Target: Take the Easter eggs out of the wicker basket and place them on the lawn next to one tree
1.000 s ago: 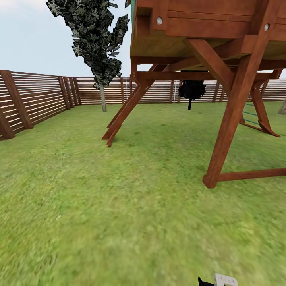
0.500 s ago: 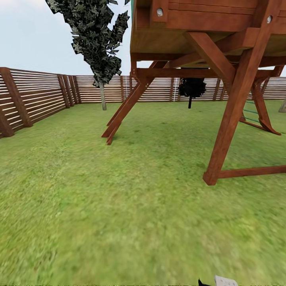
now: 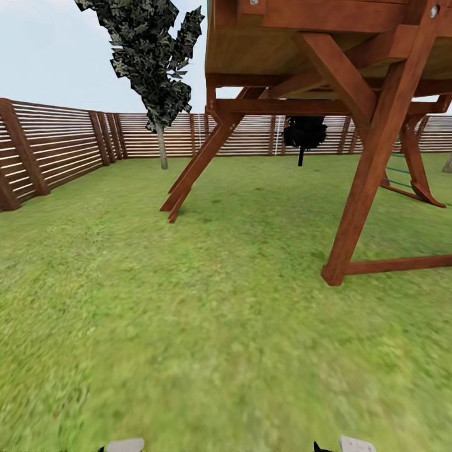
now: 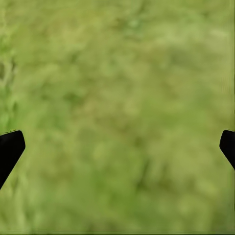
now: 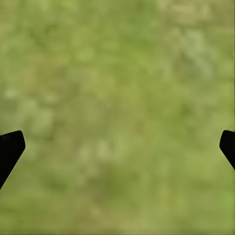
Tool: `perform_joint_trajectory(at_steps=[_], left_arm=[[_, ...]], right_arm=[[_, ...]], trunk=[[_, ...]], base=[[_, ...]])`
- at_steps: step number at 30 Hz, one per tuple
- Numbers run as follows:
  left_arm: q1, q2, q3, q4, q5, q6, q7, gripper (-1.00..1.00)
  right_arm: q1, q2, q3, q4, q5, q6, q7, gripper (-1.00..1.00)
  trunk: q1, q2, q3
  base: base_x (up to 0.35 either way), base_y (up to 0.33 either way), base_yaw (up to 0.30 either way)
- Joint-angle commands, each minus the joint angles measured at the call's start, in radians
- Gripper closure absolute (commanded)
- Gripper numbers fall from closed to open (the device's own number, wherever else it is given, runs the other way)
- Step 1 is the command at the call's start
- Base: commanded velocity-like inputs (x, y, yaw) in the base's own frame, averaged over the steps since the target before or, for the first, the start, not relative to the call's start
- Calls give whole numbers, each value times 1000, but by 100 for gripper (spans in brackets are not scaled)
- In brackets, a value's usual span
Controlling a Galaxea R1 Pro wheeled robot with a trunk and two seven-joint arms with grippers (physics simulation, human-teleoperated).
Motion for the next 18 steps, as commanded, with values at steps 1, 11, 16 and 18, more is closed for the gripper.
perform_joint_trajectory(at_steps=[1, 11, 16, 18], left_arm=[[-1, -1, 0, 2, 0, -4, 2, -100], [-1, 0, 0, 5, 0, -6, 2, -100], [-1, -1, -1, 6, 0, -8, 2, -100], [-1, -2, 0, 6, 0, -9, 3, -100]], right_arm=[[-1, 0, 0, 1, -7, -4, 0, -100], [-1, 1, 0, 1, -7, -4, 0, -100], [-1, 1, 0, 1, -7, -4, 0, -100], [-1, 1, 0, 1, -7, -4, 0, -100]], trunk=[[4, -8, -5], [42, -78, -51], [61, -113, -75], [61, -113, -76]], base=[[0, 0, 0], [0, 0, 0], [0, 0, 0], [0, 0, 0]])
